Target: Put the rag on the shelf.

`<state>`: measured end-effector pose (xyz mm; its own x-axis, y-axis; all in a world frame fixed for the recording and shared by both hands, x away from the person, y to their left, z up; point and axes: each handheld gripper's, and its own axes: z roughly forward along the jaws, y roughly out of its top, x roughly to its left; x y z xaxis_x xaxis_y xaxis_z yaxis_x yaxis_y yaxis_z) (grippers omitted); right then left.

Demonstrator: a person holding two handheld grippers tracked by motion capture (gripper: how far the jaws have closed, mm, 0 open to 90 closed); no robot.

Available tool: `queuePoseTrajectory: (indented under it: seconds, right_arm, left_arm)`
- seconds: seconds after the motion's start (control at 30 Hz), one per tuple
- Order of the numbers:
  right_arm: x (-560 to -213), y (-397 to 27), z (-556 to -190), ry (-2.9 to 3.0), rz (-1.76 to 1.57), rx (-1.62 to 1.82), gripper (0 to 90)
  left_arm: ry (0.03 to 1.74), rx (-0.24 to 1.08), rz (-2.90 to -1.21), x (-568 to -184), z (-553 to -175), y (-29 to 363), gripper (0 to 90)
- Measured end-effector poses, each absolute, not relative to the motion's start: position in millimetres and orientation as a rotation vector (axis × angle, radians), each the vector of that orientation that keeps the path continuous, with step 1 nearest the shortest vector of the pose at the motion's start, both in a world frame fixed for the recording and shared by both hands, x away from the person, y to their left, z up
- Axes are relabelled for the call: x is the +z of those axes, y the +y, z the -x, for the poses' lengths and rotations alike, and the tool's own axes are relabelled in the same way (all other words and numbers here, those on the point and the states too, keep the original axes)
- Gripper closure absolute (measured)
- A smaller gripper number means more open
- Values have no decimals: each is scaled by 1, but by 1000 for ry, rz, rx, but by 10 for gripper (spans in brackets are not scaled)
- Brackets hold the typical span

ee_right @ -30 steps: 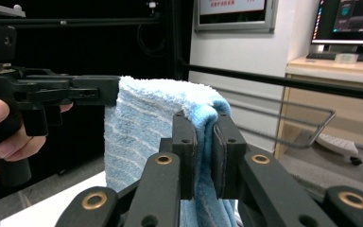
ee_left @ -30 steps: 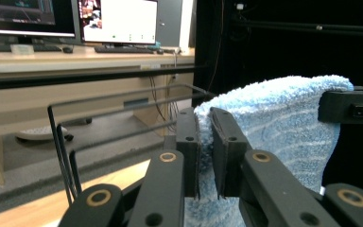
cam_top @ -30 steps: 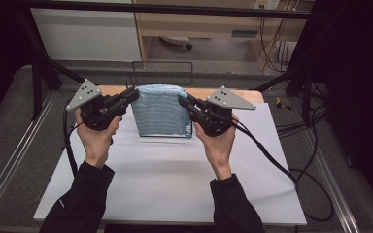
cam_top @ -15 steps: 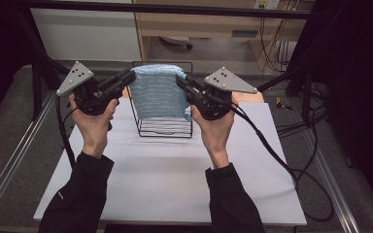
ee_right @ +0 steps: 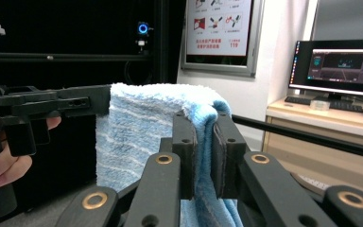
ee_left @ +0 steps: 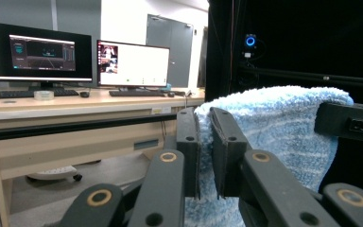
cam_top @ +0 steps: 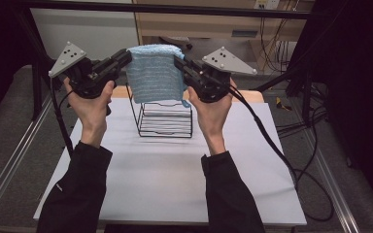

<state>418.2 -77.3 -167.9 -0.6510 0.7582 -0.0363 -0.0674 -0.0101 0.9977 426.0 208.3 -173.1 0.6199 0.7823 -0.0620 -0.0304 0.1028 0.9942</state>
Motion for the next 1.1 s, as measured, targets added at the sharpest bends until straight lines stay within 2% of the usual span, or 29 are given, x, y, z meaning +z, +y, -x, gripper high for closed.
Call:
queuePoseTrajectory:
  seconds: [1.1]
  right_arm:
    - [-123,-72,-457,1589,-665,1748,824]
  left_arm:
    - [717,732,-1262,-131,-459,206,826]
